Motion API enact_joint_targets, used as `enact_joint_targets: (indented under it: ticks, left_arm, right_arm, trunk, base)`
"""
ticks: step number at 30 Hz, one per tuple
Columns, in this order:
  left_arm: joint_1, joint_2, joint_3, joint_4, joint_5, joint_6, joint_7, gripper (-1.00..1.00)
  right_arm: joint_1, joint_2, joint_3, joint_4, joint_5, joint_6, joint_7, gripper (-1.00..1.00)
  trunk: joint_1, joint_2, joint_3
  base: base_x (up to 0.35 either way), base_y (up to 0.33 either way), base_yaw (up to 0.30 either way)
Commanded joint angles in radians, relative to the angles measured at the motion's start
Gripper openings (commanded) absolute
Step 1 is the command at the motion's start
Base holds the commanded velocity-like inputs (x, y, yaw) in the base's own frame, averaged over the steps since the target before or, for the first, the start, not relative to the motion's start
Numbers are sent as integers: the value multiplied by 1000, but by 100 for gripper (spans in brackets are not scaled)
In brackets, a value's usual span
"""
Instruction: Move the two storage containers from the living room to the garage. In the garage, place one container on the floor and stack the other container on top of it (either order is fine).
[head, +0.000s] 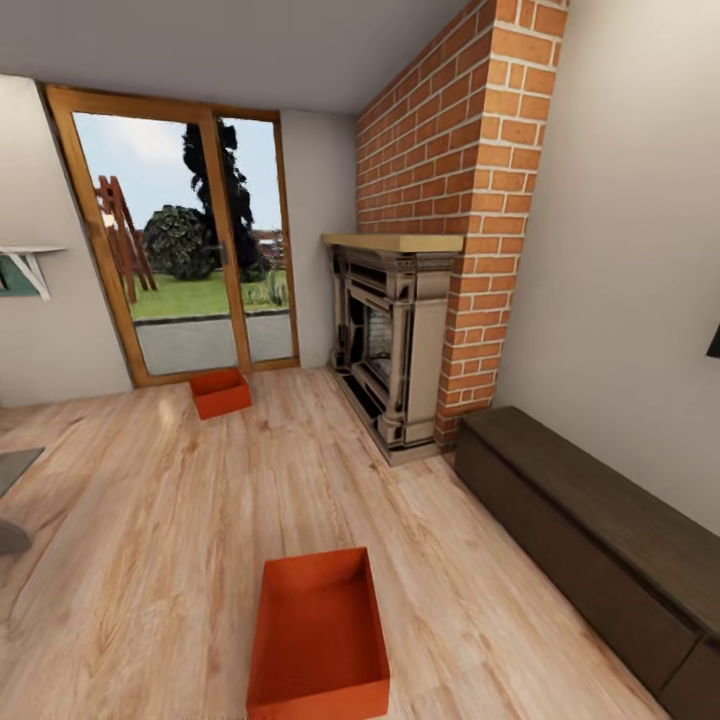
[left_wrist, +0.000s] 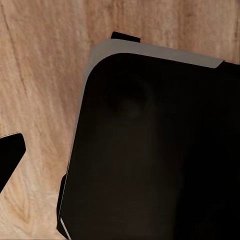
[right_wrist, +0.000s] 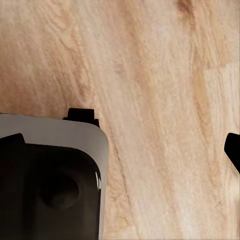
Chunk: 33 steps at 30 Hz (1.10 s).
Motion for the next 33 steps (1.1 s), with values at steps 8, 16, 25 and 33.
enact_joint_targets:
  ticks: [8,16,25,33]
  left_arm:
    - [0,0,0,0,5,-2,2,100]
    - [0,0,0,0,5,-2,2,100]
    - [0,0,1,-2,5,-2,2,100]
    - [0,0,0,-1,5,-2,2,100]
  right_arm:
    - [-1,0,10,3,-8,-5,1,100]
    - [-1,0,10,3,-7,-5,1,100]
    - [-1,0,8,3,-6,-6,0,100]
    - [-1,-1,13,3,-6,-4,4,100]
  trunk:
    - [0,-1,-1]
    - [0,-1,-1]
    - [0,-1,-1]
    - [0,-1,-1]
  base:
    - [5,0,270]
    - [0,0,267]
    - [0,0,47]
    - [54,0,1]
